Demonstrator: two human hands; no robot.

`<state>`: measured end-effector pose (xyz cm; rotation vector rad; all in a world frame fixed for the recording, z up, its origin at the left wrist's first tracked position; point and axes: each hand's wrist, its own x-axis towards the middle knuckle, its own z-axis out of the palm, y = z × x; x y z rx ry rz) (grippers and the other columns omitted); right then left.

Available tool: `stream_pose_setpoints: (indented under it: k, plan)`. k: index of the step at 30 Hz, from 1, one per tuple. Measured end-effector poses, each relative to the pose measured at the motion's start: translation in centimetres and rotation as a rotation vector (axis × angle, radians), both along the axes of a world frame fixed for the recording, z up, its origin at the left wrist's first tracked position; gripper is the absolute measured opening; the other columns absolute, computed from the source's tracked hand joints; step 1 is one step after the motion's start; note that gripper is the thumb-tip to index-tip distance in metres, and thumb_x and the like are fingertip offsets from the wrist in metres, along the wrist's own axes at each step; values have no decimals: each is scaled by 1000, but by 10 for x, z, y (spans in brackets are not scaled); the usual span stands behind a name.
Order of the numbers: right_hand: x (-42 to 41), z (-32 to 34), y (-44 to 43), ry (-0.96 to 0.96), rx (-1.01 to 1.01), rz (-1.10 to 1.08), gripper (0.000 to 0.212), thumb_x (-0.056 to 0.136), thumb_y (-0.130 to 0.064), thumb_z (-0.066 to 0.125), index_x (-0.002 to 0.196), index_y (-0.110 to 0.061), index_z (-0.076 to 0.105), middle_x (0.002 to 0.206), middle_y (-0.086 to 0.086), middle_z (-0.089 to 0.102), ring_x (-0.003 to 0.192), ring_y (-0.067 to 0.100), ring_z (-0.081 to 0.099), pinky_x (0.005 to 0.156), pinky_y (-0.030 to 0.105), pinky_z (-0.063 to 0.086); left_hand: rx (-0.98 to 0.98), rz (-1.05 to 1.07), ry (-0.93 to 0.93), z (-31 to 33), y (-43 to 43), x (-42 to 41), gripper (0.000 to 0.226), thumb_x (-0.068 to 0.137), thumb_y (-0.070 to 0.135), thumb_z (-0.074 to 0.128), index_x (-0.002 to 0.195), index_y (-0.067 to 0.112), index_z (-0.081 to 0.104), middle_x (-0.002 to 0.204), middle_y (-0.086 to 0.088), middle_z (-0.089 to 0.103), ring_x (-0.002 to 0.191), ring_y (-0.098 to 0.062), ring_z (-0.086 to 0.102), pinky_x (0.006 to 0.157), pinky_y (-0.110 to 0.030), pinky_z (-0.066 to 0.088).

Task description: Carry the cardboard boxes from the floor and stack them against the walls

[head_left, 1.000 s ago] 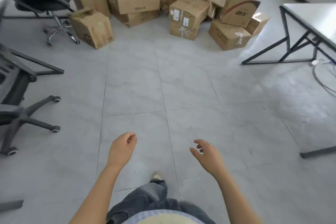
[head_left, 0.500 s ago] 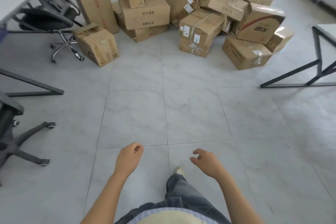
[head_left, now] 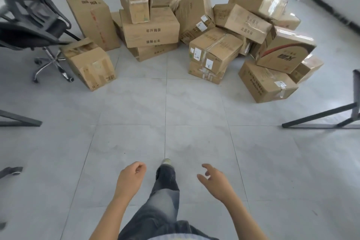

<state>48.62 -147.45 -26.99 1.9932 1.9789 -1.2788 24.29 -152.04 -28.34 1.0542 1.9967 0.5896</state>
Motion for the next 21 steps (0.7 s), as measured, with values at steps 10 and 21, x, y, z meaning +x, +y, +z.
stream_pose_setpoints:
  k: [10, 21]
  plan:
    - [-28, 27, 263, 13, 140, -114, 46, 95, -38, 46, 138, -21, 38, 131, 4, 51, 114, 18, 53, 89, 27, 43, 139, 7, -29, 33, 290, -39, 25, 94, 17, 48, 71, 23, 56, 75, 5, 60, 72, -12, 53, 62, -16, 37]
    - [-23, -9, 449, 40, 30, -140, 43, 96, -33, 47, 136, -17, 41, 130, 7, 52, 114, 21, 53, 90, 26, 43, -39, -114, 50, 2, 468, -22, 25, 93, 21, 48, 70, 14, 54, 63, 5, 49, 62, -12, 44, 58, -23, 33]
